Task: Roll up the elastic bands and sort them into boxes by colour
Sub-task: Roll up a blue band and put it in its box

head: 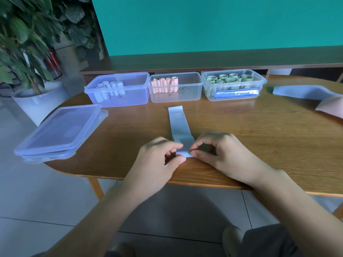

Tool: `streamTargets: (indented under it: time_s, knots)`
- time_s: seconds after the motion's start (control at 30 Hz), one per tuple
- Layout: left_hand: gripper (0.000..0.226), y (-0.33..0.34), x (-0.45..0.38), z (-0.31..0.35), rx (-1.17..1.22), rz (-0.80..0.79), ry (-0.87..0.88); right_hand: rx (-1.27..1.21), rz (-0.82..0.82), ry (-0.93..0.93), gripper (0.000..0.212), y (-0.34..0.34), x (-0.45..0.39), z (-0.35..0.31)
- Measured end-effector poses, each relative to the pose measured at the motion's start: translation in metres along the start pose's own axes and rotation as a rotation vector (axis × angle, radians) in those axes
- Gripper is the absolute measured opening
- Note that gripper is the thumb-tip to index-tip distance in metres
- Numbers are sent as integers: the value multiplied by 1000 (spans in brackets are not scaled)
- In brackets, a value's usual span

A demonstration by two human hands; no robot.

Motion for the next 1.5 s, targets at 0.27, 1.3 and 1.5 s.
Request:
streamTargets:
  time_s: [0.27,1.3,1.5]
  knots:
    - [12,0,-3,2,1,2,-22,15,-19,6,15,1,-4,3]
    - [23,13,-21,-6,-112,-17,-11,164,84,5,21,11,-14,8]
    - [26,12,-21,-5,-94,53,9,154,76,23,14,12,-19,9]
Point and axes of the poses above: each hand's wrist, its own x-axis away from the middle knuckle, its own y-axis out of the palm, z = x × y, the point moved 3 cm from there along -x, towards the middle knuckle, and after that the axes turned 10 degrees about z, right-handed, at the moved point
